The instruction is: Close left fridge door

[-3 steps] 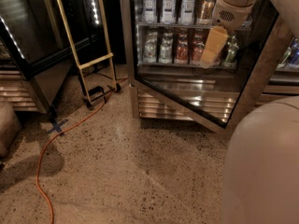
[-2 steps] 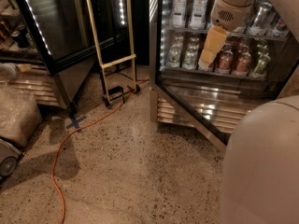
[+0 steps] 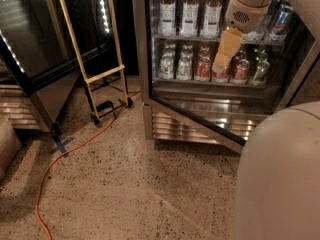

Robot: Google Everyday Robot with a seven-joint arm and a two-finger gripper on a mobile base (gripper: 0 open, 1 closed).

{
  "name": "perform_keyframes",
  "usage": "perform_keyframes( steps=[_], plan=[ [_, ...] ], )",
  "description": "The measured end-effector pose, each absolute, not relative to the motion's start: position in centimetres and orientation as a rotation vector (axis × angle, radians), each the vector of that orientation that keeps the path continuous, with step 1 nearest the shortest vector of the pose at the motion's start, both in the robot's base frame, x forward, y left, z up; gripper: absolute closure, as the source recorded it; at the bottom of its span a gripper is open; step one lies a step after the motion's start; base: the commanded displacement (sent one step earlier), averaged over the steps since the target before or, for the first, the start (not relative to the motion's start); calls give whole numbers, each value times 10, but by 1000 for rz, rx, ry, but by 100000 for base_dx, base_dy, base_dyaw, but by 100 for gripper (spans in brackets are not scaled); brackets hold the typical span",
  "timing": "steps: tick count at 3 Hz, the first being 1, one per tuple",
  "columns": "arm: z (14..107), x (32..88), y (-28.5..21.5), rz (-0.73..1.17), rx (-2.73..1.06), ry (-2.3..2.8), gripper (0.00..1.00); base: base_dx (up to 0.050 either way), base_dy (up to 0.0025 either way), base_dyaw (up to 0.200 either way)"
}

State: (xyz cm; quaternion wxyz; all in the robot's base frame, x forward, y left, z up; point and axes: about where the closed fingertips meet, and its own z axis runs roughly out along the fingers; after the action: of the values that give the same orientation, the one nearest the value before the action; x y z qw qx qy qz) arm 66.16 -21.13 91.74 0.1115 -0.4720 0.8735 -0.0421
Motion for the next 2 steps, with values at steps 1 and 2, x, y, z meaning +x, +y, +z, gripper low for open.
perform_keyframes(
  steps=[1,2],
  plan=[
    [917,662,-211,-124,-1386,2565,0,4099,-241,-11256],
    [917,662,-211,-124,-1386,2565,0,4857,-5,113]
  ],
)
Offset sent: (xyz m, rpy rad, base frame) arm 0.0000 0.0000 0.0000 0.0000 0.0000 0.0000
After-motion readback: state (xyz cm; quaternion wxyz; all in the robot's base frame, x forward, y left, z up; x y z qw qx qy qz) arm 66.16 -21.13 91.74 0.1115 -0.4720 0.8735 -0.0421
